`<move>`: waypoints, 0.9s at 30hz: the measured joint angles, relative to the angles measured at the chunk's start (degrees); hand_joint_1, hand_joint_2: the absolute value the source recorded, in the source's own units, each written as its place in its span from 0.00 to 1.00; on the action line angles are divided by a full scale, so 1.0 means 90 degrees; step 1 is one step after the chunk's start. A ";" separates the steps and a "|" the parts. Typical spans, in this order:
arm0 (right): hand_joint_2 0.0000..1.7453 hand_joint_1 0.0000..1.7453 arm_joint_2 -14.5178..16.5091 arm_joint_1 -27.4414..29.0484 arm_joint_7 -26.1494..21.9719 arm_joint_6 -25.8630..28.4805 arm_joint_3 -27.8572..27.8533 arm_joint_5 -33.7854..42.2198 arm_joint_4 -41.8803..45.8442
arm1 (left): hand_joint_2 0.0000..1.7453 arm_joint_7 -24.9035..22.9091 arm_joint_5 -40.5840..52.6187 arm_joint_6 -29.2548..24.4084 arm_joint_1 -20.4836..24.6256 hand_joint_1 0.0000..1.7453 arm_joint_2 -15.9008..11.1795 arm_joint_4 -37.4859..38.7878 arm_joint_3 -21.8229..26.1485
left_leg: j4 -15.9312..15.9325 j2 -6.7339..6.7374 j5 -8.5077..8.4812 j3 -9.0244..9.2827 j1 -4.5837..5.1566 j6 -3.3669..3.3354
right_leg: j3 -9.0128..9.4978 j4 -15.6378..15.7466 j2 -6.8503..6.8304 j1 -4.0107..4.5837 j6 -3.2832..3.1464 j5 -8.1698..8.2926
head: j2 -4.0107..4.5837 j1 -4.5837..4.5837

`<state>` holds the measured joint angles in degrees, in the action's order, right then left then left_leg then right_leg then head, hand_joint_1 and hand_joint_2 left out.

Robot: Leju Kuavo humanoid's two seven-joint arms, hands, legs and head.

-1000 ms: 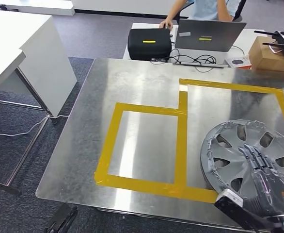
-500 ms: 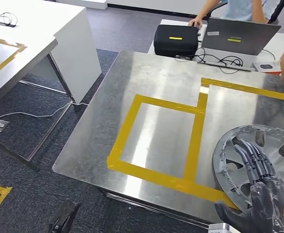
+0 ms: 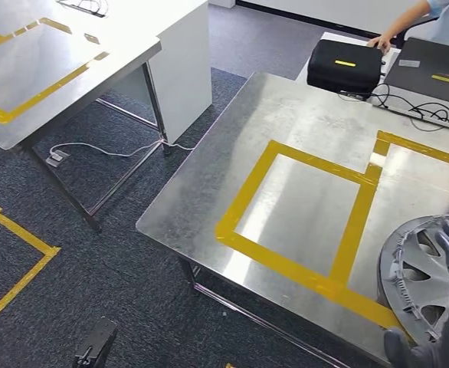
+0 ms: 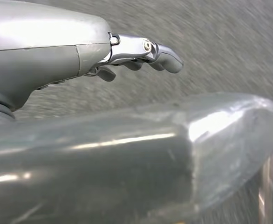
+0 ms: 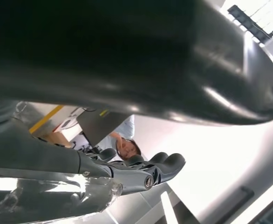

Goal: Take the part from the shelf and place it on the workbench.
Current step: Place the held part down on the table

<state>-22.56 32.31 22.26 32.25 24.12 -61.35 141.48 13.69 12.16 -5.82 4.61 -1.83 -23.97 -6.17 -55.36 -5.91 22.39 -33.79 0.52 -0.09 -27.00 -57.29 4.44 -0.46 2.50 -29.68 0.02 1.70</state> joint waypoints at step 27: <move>0.00 0.00 0.1877 -0.0352 -0.4307 0.0387 -0.1277 0.6107 0.0308 | 0.00 -0.0049 -0.0075 -0.0832 -0.0031 0.00 0.0007 0.0149 0.0523 | 0.0069 0.0324 -0.0037 -0.0066 -0.0016 -0.0018 | -0.0844 -0.1494 -0.0450 0.0059 -0.0068 -0.0329 | 0.0000 -0.0042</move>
<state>-5.67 29.14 -16.50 35.73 12.63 -6.39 144.25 13.25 11.48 -13.30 4.33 -1.76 -22.63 -1.47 -54.74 -2.99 22.06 -34.39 0.38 -0.26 -34.60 -70.74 0.39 0.07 1.89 -32.64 0.02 1.32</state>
